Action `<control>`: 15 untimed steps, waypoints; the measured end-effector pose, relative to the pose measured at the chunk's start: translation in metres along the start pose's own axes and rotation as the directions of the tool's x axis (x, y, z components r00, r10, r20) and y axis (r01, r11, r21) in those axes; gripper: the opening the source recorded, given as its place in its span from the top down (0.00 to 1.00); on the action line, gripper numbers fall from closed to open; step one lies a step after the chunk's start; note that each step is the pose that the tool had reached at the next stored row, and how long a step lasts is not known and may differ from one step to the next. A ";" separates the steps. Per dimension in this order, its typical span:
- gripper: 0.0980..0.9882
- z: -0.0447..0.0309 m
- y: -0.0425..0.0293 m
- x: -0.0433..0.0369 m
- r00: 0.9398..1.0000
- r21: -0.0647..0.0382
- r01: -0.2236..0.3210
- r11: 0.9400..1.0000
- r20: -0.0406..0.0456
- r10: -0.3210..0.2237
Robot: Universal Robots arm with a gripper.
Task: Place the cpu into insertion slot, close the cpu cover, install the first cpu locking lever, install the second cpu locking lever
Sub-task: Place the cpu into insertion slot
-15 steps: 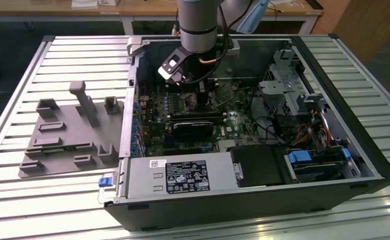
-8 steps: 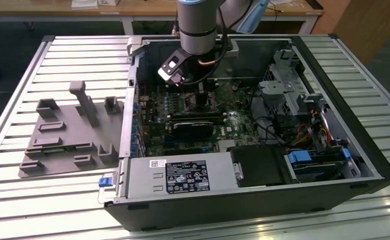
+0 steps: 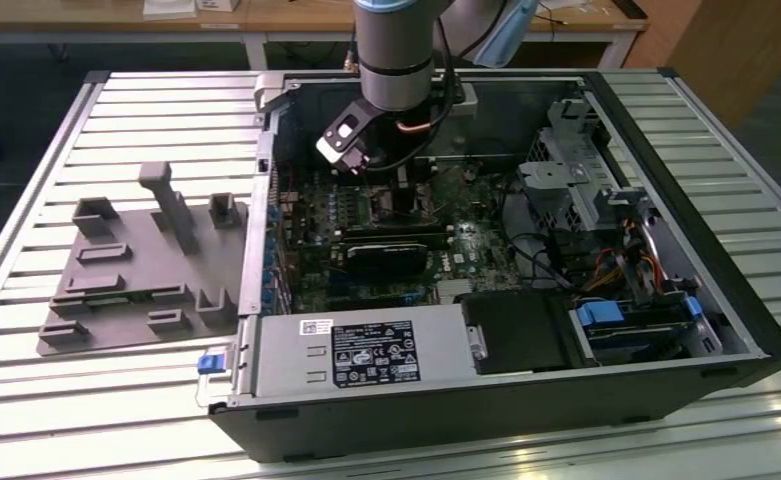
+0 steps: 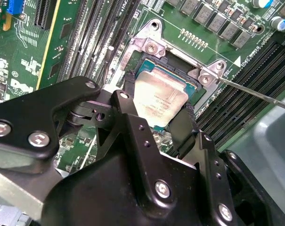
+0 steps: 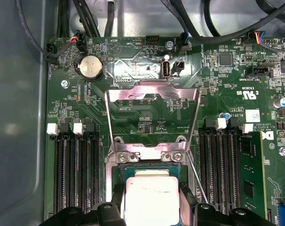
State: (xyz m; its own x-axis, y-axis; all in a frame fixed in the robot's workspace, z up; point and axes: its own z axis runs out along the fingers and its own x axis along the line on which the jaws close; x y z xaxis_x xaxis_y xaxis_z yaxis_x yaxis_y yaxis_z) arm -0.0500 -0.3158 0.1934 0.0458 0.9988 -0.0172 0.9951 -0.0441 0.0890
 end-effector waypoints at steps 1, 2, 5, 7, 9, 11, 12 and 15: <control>0.50 0.0000 0.0000 0.0000 1.000 0.000 0.000 1.000 0.000 0.000; 0.50 0.0000 0.0000 0.0000 1.000 0.000 0.000 1.000 0.000 0.000; 0.50 0.0001 0.0000 0.0000 1.000 0.000 0.000 1.000 0.000 0.000; 0.50 0.0002 0.0000 0.0000 1.000 0.000 0.003 1.000 0.000 -0.003; 0.50 0.0002 0.0000 0.0001 1.000 -0.001 0.019 1.000 -0.002 -0.019; 0.50 0.0002 0.0000 0.0000 0.999 -0.001 0.034 0.999 -0.003 -0.034; 0.50 0.0002 0.0000 0.0000 0.999 -0.001 0.038 0.999 -0.003 -0.038; 0.50 0.0002 0.0000 0.0000 0.999 -0.001 0.040 0.999 -0.004 -0.040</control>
State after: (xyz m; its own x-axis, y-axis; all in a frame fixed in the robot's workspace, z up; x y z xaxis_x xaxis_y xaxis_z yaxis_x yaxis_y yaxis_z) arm -0.0500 -0.3157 0.1932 0.0057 0.9998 -0.0171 0.9960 -0.0042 0.0891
